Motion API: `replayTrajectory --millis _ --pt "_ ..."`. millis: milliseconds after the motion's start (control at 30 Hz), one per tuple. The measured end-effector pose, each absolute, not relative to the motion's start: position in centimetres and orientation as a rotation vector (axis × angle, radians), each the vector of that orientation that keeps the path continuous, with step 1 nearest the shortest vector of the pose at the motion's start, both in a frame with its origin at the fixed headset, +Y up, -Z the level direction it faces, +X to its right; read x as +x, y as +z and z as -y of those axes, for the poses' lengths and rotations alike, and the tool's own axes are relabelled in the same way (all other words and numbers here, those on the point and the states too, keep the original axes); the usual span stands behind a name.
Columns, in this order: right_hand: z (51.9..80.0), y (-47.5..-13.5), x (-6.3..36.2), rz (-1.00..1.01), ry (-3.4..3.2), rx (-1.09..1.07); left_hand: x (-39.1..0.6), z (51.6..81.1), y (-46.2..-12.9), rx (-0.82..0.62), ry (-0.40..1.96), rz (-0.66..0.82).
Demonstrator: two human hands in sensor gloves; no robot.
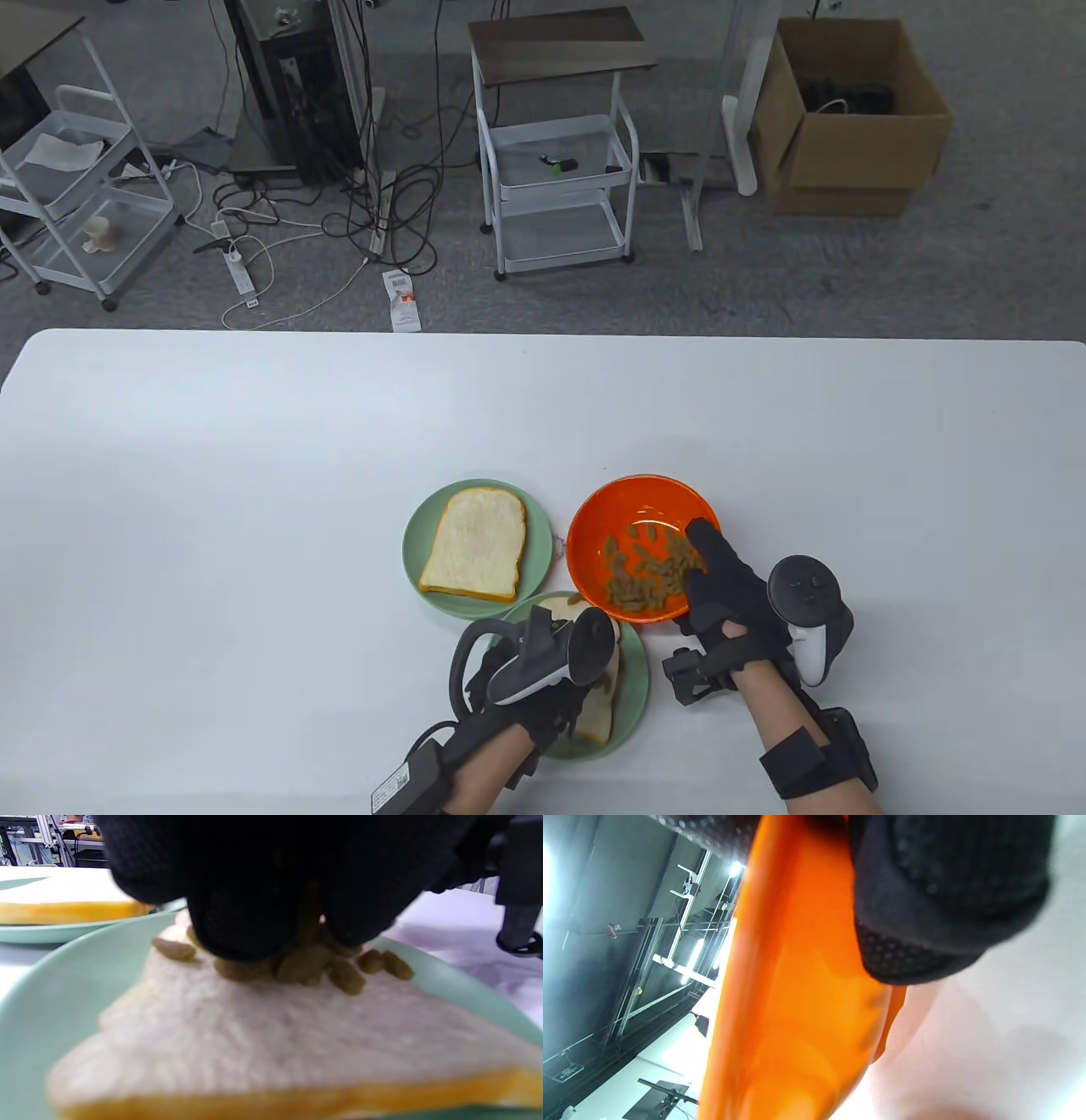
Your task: Sprinkle raisins onto toast
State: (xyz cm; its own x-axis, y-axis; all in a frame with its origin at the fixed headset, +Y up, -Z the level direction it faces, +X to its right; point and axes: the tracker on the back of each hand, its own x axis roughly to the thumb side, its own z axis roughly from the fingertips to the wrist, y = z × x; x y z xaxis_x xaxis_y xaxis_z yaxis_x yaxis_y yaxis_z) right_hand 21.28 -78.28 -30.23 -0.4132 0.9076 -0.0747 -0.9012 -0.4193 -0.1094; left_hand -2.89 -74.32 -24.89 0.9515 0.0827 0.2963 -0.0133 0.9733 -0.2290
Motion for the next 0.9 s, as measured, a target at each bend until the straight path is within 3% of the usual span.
replayTrajectory --millis 200,367,567,900 --pt "78.3 -30.2 21.2 0.060 2.001 -0.141 -3.8 74.4 -25.7 -0.116 0.021 0.251" --pt "78.3 -30.2 21.2 0.056 1.998 -0.136 -4.6 74.7 -26.2 -0.268 0.005 0.230" --pt "78.3 -30.1 21.1 0.053 1.998 -0.129 -4.4 74.1 -25.5 -0.347 -0.005 0.298" --pt "77.9 -29.4 19.4 0.040 1.981 -0.038 -5.4 71.2 -24.1 0.081 0.030 0.263"
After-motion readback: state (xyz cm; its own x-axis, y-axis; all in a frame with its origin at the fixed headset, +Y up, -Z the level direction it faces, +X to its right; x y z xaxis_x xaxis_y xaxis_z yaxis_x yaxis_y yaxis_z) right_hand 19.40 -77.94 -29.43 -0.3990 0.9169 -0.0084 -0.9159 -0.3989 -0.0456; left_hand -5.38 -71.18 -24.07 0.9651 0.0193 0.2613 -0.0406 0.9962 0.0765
